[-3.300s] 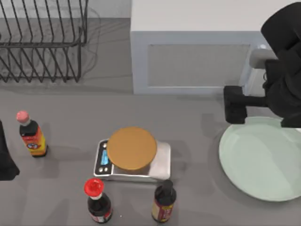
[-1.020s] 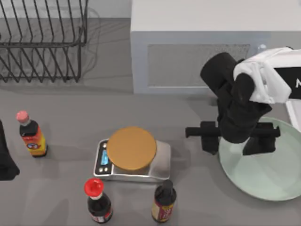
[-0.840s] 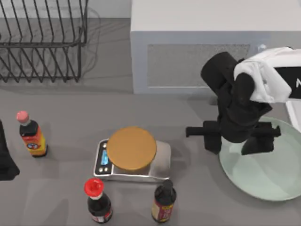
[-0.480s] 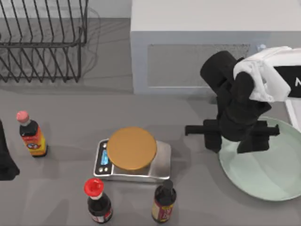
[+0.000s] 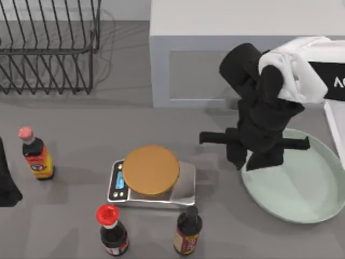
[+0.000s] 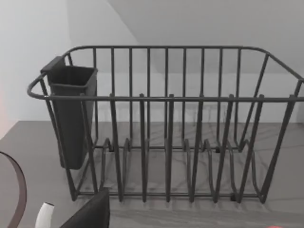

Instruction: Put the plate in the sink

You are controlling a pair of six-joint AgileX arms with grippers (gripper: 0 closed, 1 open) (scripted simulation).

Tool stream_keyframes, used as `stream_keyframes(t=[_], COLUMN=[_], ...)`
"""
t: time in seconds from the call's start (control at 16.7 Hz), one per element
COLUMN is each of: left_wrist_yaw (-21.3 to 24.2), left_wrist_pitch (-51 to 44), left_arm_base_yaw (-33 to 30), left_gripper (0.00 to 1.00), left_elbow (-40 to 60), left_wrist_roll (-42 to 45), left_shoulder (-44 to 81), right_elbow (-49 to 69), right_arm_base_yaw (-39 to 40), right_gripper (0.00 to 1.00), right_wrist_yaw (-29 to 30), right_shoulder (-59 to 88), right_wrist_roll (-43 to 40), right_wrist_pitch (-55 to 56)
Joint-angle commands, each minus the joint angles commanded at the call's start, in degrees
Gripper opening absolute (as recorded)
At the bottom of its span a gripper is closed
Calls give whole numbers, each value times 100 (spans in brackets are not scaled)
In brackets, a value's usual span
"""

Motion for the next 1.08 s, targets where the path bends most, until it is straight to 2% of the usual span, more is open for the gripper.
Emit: stream_keyframes(t=[0.18, 0.36, 0.66, 0.9, 1.08], left_wrist_yaw=[0, 0, 0, 0, 0], left_wrist_pitch=[0, 0, 0, 0, 0], left_arm_base_yaw=[0, 0, 0, 0, 0], left_gripper=[100, 100, 100, 100, 100], left_elbow=[0, 0, 0, 0, 0], left_wrist_roll=[0, 0, 0, 0, 0], left_shoulder=[0, 0, 0, 0, 0], right_elbow=[1102, 2605, 4738, 5428, 5449], right_arm_base_yaw=[174, 228, -14, -249, -259], right_gripper=[0, 0, 0, 0, 0], right_wrist_yaw=[-421, -562, -38, 454, 474], right_shoulder=[-32, -32, 72, 125, 127], right_wrist_roll=[238, 313, -9, -324, -337], right_wrist_pitch=[-1093, -2523, -4625, -5319, -5340])
